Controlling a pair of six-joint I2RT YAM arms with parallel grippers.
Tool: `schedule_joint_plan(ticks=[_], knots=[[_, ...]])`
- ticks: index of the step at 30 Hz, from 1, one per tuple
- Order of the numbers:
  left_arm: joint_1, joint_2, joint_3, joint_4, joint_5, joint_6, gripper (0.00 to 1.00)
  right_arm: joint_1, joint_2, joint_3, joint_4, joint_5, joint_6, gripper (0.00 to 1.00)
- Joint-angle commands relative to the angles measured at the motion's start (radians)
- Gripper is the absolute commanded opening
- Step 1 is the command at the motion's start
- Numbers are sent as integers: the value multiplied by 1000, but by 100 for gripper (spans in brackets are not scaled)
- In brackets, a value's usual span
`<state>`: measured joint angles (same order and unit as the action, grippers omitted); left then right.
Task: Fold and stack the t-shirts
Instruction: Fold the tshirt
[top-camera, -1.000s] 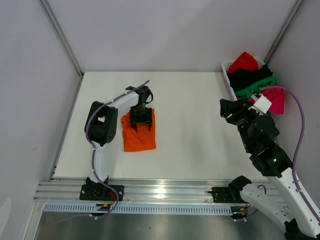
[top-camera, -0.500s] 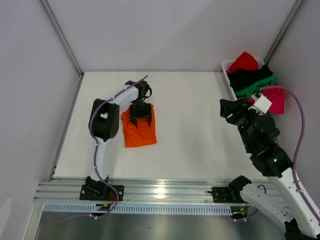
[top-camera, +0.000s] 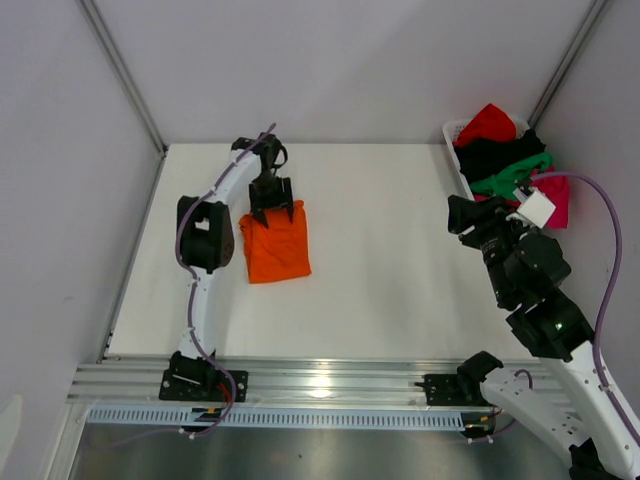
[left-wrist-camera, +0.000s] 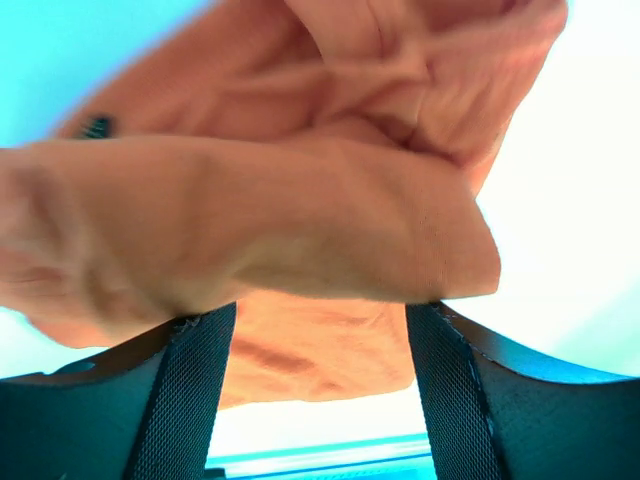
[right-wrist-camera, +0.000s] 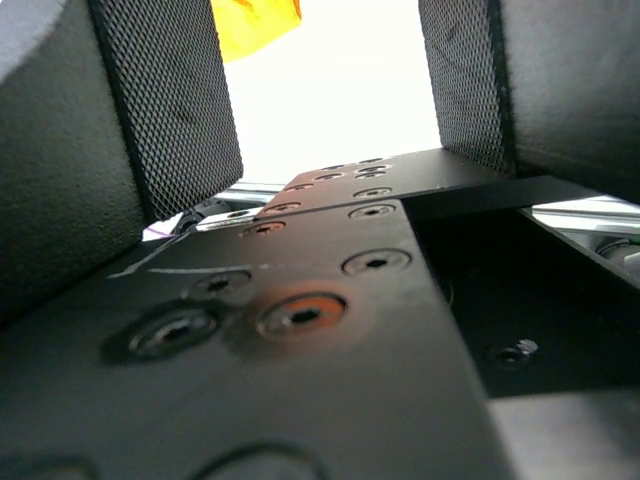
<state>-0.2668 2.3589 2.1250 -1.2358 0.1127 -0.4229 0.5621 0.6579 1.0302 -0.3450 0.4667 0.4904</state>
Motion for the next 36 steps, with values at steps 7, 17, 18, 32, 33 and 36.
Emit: schedule_joint_plan(ticks=[7, 17, 18, 32, 33, 36], knots=[[87, -50, -3, -19, 45, 26, 71, -2, 14, 54, 6, 24, -26, 56], [120, 31, 208, -105, 16, 61, 72, -2, 16, 71, -5, 12, -24, 56], [132, 48, 228, -116, 9, 70, 71, -4, 14, 82, -17, 15, -24, 56], [195, -128, 112, -70, 22, 70, 71, -2, 11, 79, -26, 9, -6, 56], [195, -145, 113, -77, 18, 73, 71, -4, 12, 79, -28, 6, -3, 56], [195, -213, 102, -88, -5, 82, 70, -2, 3, 65, -19, 7, 2, 56]])
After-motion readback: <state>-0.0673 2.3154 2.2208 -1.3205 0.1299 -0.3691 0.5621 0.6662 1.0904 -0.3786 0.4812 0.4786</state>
